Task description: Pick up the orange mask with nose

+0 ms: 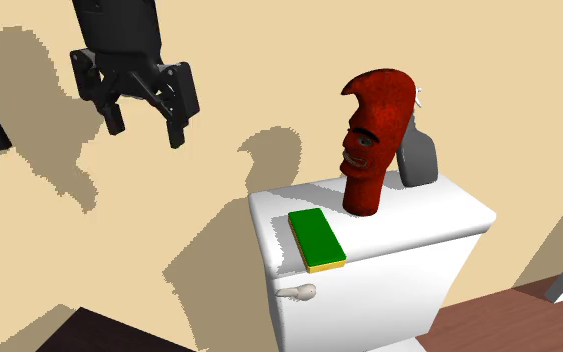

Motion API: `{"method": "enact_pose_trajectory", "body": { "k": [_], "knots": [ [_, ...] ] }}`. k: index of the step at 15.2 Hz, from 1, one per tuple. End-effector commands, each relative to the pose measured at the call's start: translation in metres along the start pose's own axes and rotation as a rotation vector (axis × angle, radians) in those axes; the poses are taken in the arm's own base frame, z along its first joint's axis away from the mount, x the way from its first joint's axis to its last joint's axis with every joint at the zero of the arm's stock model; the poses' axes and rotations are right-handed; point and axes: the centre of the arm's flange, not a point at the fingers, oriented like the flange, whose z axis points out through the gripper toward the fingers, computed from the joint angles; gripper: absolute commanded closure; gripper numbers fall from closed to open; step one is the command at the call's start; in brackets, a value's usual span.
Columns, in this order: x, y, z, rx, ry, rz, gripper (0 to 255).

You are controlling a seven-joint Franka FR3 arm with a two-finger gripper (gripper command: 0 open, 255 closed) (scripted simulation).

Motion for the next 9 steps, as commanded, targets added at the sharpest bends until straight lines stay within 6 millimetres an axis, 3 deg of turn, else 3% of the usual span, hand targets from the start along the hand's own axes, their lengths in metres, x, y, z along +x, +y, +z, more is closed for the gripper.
{"method": "enact_pose_trajectory", "body": {
  "k": [1, 9],
  "knots": [
    [0.0, 0.0, 0.0, 0.0, 0.0, 0.0, 0],
    [0.086, 0.041, -0.011, -0.05, 0.043, 0.264, 0]
  ]
}}
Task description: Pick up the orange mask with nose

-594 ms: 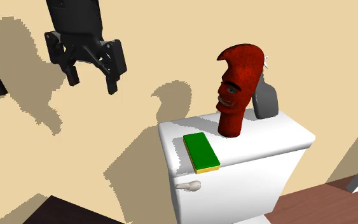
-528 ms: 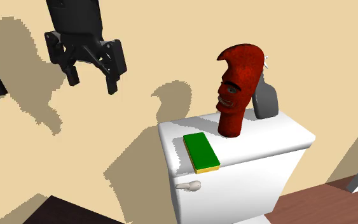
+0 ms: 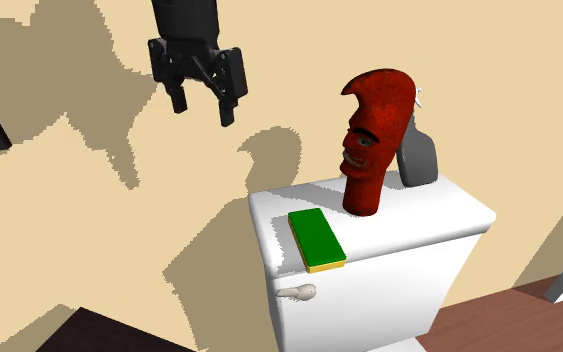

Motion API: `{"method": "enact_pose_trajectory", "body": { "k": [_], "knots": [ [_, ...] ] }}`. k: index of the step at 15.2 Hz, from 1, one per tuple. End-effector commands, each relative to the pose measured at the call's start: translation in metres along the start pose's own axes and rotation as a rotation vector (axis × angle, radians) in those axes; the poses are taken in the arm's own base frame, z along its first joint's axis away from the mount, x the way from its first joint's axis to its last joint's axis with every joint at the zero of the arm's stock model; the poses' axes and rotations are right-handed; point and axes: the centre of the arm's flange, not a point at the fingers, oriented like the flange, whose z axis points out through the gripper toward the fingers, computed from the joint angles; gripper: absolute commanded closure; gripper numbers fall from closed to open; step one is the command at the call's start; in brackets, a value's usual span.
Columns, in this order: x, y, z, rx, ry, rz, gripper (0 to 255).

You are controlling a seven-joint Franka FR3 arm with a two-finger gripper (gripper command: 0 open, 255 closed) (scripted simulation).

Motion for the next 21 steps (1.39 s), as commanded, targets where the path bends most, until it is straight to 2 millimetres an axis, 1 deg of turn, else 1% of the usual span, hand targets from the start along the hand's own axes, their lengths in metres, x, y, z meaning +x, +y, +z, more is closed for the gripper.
{"method": "enact_pose_trajectory", "body": {
  "k": [1, 5, 10, 16, 21],
  "knots": [
    [0.026, 0.009, -0.005, -0.013, 0.012, 0.068, 0],
    [0.069, 0.03, -0.01, -0.038, 0.034, 0.2, 0],
    [0.118, 0.063, -0.02, -0.07, 0.061, 0.365, 0],
    [0.169, 0.113, -0.034, -0.107, 0.093, 0.563, 0],
    [0.202, 0.16, -0.049, -0.139, 0.12, 0.727, 0]
  ]
}}
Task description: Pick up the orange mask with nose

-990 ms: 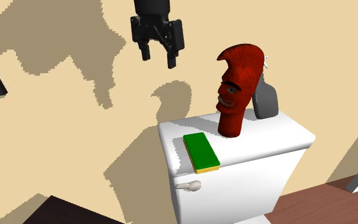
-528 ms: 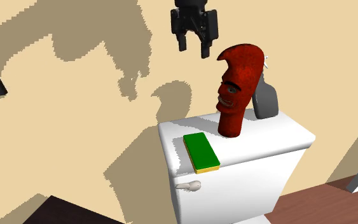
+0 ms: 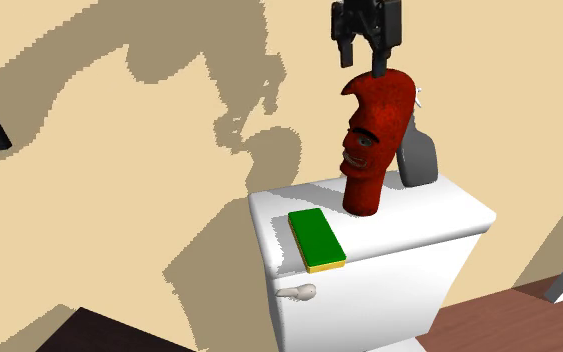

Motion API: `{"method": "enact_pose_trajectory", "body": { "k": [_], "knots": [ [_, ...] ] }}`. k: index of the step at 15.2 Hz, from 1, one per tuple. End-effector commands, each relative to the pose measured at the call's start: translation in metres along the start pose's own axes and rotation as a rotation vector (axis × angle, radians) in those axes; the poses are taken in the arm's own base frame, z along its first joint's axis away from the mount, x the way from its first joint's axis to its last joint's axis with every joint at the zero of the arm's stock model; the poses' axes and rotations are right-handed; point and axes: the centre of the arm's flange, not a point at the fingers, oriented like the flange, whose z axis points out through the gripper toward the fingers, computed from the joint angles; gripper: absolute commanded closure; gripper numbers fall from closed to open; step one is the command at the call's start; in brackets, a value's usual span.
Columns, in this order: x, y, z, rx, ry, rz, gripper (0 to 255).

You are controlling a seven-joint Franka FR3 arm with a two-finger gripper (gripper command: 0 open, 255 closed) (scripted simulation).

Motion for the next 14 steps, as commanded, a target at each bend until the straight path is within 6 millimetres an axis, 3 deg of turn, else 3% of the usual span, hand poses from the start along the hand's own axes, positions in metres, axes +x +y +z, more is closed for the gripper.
{"method": "enact_pose_trajectory", "body": {
  "k": [1, 7, 10, 11, 14],
  "knots": [
    [0.01, 0.004, 0.003, -0.007, 0.007, 0.034, 0],
    [0.005, 0.004, 0.034, -0.007, 0.007, 0.034, 0],
    [0.004, 0.003, 0.037, -0.007, 0.007, 0.034, 0],
    [0.004, 0.004, 0.037, -0.007, 0.007, 0.034, 255],
    [0.004, 0.004, 0.037, -0.007, 0.007, 0.034, 255]
  ]
}}
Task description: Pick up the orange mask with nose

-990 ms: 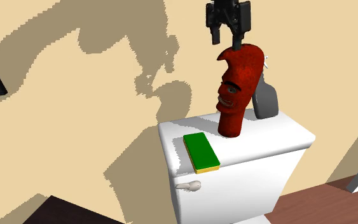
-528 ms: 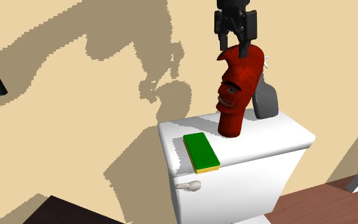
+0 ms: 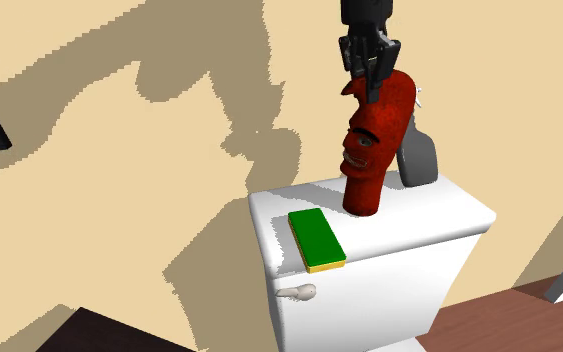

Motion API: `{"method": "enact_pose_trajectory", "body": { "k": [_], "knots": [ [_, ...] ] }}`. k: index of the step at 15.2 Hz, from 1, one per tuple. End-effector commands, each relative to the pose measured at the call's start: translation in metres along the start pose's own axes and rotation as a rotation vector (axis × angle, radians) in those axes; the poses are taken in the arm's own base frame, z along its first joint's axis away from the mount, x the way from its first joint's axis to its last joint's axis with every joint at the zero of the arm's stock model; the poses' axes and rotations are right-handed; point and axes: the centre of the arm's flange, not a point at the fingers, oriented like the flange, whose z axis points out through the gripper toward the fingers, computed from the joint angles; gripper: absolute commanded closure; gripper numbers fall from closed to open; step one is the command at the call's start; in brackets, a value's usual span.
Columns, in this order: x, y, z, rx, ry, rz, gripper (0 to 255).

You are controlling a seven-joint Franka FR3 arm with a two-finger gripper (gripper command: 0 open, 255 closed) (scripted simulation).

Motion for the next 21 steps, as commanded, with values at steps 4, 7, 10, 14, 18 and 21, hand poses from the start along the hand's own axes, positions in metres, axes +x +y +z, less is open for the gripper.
{"method": "enact_pose_trajectory", "body": {
  "k": [4, 7, 10, 14, 18, 21],
  "knots": [
    [0.0, 0.0, 0.0, 0.0, 0.0, 0.0, 255],
    [0.001, 0.0, -0.004, 0.0, 0.0, 0.0, 255],
    [0.003, 0.0, -0.02, 0.0, 0.0, 0.0, 255],
    [0.007, 0.001, -0.041, 0.0, 0.0, 0.0, 255],
    [0.01, 0.001, -0.062, 0.0, 0.0, 0.0, 255],
    [0.013, 0.002, -0.077, 0.0, 0.0, 0.0, 255]
  ]
}}
